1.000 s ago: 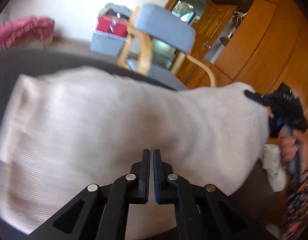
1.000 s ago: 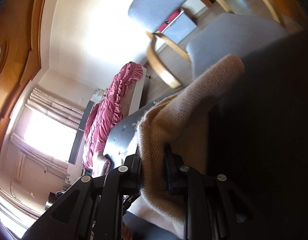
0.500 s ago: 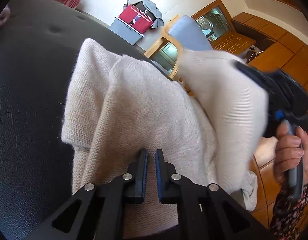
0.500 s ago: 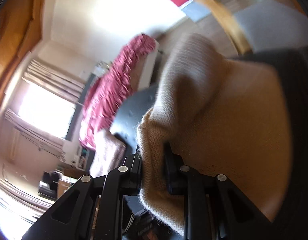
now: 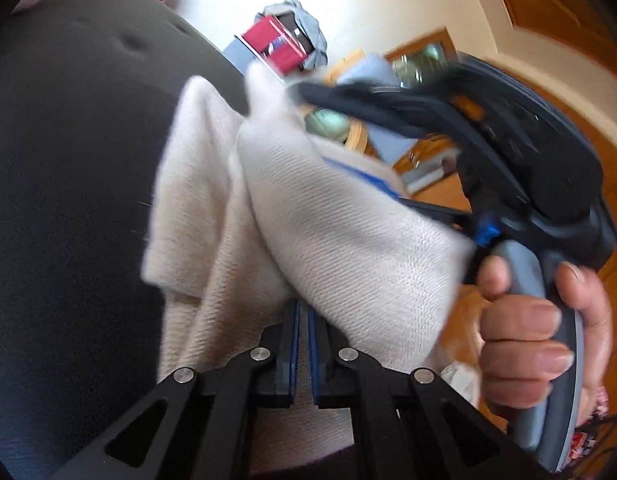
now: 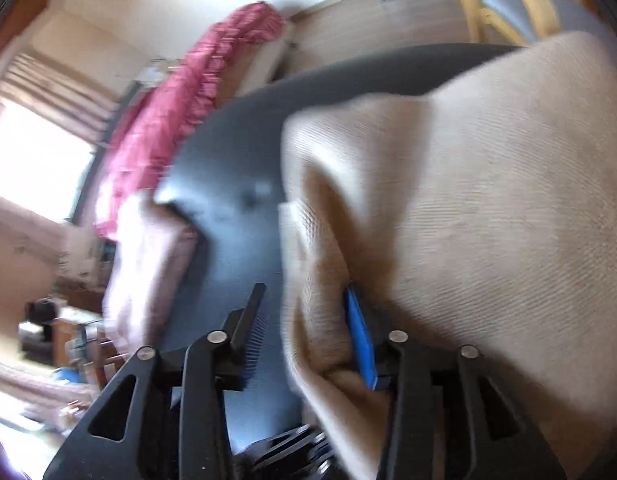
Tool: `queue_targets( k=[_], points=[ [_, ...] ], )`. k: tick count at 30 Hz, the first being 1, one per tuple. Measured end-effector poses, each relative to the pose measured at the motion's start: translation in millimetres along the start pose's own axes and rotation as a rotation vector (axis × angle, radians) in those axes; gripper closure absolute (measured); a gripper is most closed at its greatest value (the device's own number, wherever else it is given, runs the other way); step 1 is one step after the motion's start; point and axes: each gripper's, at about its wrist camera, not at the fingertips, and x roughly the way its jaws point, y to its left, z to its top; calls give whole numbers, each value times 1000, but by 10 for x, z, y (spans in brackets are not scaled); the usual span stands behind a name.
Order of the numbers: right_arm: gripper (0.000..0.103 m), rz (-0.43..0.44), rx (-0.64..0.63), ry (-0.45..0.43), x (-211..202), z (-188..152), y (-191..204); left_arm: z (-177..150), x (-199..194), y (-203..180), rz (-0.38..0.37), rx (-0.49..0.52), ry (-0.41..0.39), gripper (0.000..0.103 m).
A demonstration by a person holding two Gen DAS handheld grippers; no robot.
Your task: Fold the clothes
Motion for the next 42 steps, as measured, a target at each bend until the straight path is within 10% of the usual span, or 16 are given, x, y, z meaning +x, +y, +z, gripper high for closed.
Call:
queue_targets(
  k=[3, 14, 26, 34, 42],
  points=[
    [60, 138, -41, -21, -212, 3, 89, -2, -189, 152, -61, -100, -74, 88],
    [73, -154, -391, -141, -579, -649, -117, 0, -440, 394, -190, -233, -183, 83],
    [72, -115, -679, -32, -40, -1203, 109, -68, -618, 312, -4, -188, -220, 80],
    [72, -116, -572, -256, -752, -799, -175, -106, -734, 96, 94, -61, -253, 78],
    [72, -107, -510, -264, -787, -659, -593, -142, -528, -187, 232, 128, -171, 76]
  ],
)
